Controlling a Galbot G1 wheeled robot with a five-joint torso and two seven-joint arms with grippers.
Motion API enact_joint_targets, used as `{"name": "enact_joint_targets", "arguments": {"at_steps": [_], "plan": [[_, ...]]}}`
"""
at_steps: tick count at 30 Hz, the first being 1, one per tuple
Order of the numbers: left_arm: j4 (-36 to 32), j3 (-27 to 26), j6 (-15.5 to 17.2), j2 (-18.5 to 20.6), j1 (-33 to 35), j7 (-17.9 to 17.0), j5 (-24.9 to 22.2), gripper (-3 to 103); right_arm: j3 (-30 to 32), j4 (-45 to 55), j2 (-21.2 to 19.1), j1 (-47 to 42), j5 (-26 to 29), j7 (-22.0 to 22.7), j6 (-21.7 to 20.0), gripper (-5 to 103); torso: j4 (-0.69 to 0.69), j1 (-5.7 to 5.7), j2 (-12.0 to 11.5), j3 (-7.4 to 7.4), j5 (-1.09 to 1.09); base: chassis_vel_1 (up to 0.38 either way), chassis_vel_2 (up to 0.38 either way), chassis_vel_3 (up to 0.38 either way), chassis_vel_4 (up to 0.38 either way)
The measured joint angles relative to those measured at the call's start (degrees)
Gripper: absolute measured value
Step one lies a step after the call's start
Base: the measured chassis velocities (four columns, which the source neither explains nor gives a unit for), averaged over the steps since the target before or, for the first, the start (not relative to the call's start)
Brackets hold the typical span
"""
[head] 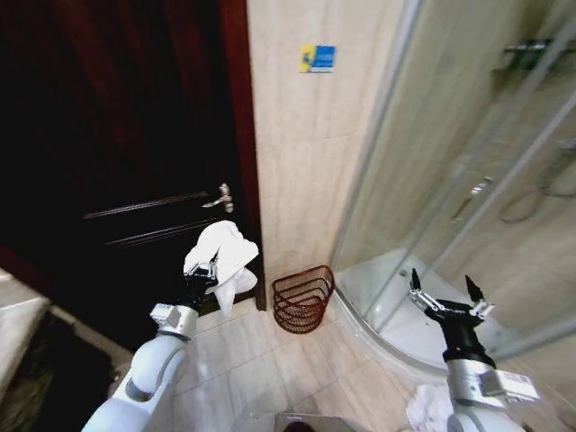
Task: Discard the used towel into the hamper.
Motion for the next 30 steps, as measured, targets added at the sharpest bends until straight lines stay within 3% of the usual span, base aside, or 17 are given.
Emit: {"name": "enact_joint_targets", "arguments": {"at_steps": [6, 11, 22, 30], "plan": [[0.4, -0.2, -1.1, 0.0, -0.4, 0.2, -0.1, 5, -0.5, -0.1, 0.0, 0.2, -1.2, 0.0, -0.8, 100, -0.02, 0.00, 0.0, 0.00, 0.00, -0.096, -0.092, -0.105, -0.091], [1.1, -0.5, -1.9, 0.1, -0.2, 0.1, -0.3, 5, -1.1, -0.3, 0.0, 0.8, -1.6, 0.0, -1.2, 100, 0.04, 0.00, 0.0, 0.00, 0.00, -0.006, -0.012, -0.005, -0.004], [1.1, -0.8, -1.7, 0.2, -0.1, 0.2, -0.5, 5, -1.1, -0.9, 0.0, 0.8, -1.6, -0.2, -0.2, 100, 0.01, -0.01, 0.0, -0.01, 0.00, 0.000, 0.000, 0.000, 0.000], [1.1, -0.5, -1.6, -0.4, 0.7, 0.1, -0.2, 5, -0.9, -0.9, 0.0, 0.6, -1.2, -0.1, 0.8, 100, 0.01, -0.99, -2.2, -1.17, 0.00, 0.000, 0.000, 0.000, 0.000]]}}
